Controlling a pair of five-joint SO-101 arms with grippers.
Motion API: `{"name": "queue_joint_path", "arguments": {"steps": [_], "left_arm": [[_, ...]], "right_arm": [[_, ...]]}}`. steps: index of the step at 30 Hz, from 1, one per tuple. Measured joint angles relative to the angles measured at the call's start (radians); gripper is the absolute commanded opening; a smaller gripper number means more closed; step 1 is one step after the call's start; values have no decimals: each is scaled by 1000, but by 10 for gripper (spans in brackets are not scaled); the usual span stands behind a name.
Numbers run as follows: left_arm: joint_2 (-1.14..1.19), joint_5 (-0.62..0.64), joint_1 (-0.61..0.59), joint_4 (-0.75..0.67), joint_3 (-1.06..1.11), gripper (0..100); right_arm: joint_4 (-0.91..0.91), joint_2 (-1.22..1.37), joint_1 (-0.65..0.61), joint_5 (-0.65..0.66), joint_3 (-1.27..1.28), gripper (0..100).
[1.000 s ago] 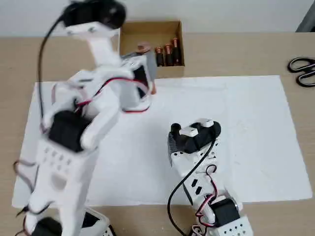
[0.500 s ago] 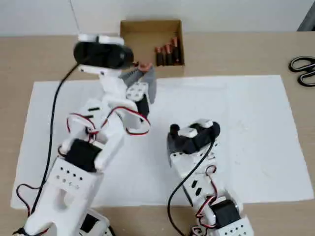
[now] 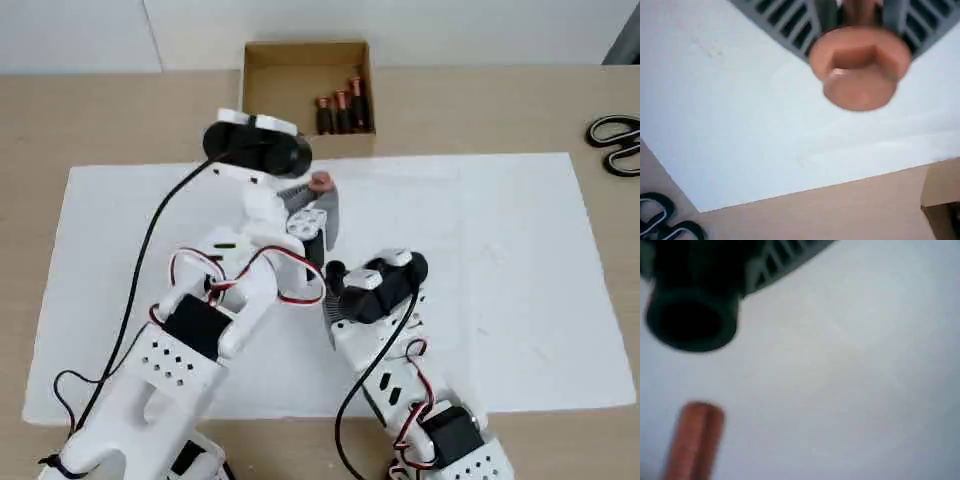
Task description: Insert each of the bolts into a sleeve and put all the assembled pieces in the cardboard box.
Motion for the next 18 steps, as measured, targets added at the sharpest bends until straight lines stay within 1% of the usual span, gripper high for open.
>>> {"name": "queue_joint_path", "arguments": {"steps": [5,10,18], "left_arm": [[0,48,0,0,8,6],[0,57,6,0,8,6],[-5,57,84,-2,21,6]], "right_arm": [[0,0,0,0,0,4],[0,0,0,0,0,4],[0,0,0,0,0,4]]}}
